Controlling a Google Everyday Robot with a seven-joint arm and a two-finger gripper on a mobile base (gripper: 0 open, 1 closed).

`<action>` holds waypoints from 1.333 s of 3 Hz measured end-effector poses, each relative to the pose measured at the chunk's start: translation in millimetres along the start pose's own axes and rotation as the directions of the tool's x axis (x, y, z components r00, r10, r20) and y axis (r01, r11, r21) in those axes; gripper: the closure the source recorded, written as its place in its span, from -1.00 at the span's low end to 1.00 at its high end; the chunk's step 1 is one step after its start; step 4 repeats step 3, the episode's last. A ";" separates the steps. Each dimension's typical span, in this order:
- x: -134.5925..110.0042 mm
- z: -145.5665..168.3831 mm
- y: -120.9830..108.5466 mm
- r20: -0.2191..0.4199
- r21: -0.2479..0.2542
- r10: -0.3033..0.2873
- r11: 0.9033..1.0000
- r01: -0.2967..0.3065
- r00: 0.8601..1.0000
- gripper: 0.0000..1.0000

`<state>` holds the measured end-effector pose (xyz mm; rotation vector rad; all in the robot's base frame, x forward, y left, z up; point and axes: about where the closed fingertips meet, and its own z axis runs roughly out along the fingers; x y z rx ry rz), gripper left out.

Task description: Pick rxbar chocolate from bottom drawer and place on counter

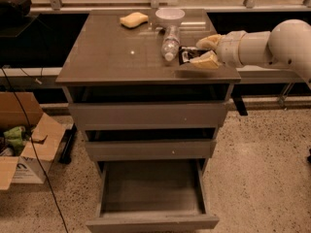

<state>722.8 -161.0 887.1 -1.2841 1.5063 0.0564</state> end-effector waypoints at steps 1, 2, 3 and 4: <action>0.0 0.0 0.0 0.000 0.000 0.000 1.000 0.000 1.000 -0.44; 0.0 0.1 0.0 0.000 0.000 0.000 1.000 0.000 1.000 -0.91; 0.0 0.1 0.0 0.000 0.000 0.000 1.000 0.000 1.000 -1.00; 0.0 0.1 0.0 0.000 0.000 0.000 1.000 0.000 1.000 -1.00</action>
Offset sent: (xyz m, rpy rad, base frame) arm 0.0000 0.0000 0.0000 0.0000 0.0000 0.0000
